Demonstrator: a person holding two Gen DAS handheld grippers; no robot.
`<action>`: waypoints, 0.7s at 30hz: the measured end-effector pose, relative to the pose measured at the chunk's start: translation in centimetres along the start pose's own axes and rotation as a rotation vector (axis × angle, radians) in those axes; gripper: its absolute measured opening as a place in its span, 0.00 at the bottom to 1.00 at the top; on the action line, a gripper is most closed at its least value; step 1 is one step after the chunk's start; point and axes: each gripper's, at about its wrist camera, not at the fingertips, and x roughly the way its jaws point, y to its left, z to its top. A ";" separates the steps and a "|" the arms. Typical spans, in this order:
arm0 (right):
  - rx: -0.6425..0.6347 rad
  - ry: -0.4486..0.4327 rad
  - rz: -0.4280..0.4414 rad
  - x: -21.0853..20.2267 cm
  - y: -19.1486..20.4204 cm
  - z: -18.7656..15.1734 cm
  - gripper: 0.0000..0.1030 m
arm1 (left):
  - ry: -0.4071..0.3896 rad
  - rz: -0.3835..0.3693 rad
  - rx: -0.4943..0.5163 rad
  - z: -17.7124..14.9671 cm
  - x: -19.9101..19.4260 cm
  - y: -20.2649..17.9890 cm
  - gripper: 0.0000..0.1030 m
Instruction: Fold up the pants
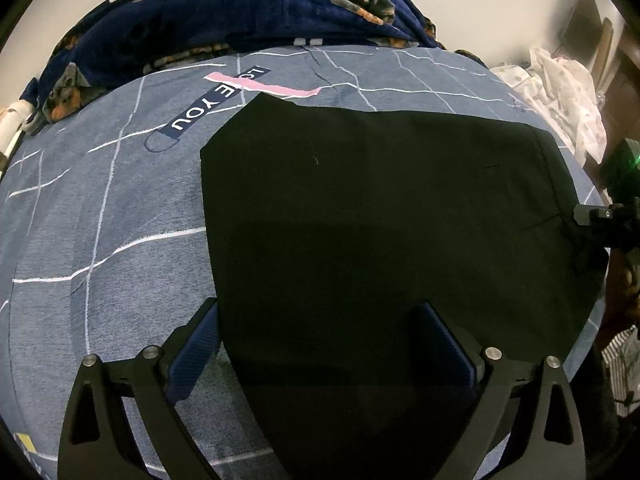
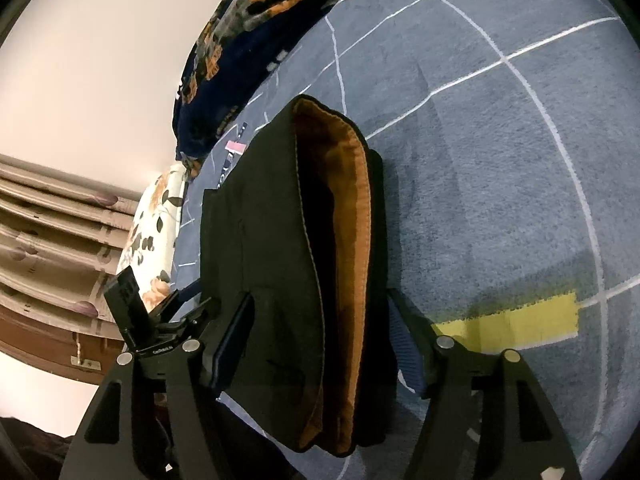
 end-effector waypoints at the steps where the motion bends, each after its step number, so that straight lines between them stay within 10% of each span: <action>1: -0.015 0.006 -0.017 0.1 0.3 0.0 0.60 | -0.001 0.001 0.000 0.0 0.0 0.0 0.94; 11: -0.053 0.053 -0.038 0.9 0.7 0.0 0.38 | -0.002 -0.009 0.005 0.1 0.1 -0.1 0.92; 21: -0.051 0.083 -0.005 1.0 0.4 0.4 0.44 | 0.014 -0.014 0.006 0.3 0.1 -0.1 0.91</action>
